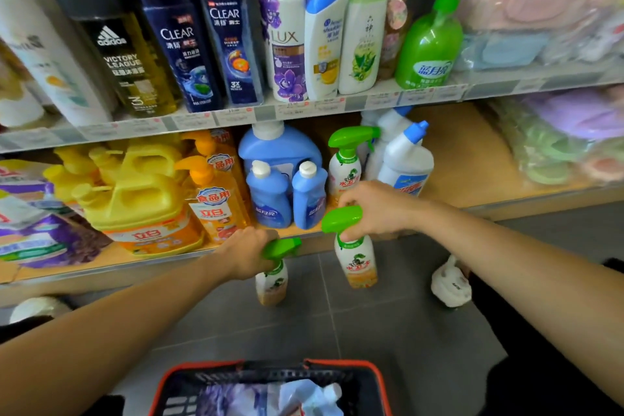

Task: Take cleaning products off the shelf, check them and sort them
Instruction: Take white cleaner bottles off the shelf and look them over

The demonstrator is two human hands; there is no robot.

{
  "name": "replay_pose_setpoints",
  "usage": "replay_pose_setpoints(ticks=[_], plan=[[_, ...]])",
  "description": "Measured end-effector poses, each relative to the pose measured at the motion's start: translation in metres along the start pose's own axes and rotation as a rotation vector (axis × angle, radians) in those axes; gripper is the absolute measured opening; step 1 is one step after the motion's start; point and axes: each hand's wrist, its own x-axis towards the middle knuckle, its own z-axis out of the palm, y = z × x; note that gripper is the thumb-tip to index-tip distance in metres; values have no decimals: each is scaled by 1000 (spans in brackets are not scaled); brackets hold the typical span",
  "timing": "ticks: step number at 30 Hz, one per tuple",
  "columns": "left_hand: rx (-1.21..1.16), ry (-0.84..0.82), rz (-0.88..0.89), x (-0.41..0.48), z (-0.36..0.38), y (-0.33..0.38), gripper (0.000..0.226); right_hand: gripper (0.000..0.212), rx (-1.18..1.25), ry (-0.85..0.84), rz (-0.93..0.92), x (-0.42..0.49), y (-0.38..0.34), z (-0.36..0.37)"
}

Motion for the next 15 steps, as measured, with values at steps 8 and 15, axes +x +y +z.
replay_pose_setpoints(ticks=[8,15], plan=[[-310,267,87,5,-35,43,29,39,70,233,24,-3,30,-67],[-448,384,79,11,-47,55,31,55,-122,275,26,26,44,-67]])
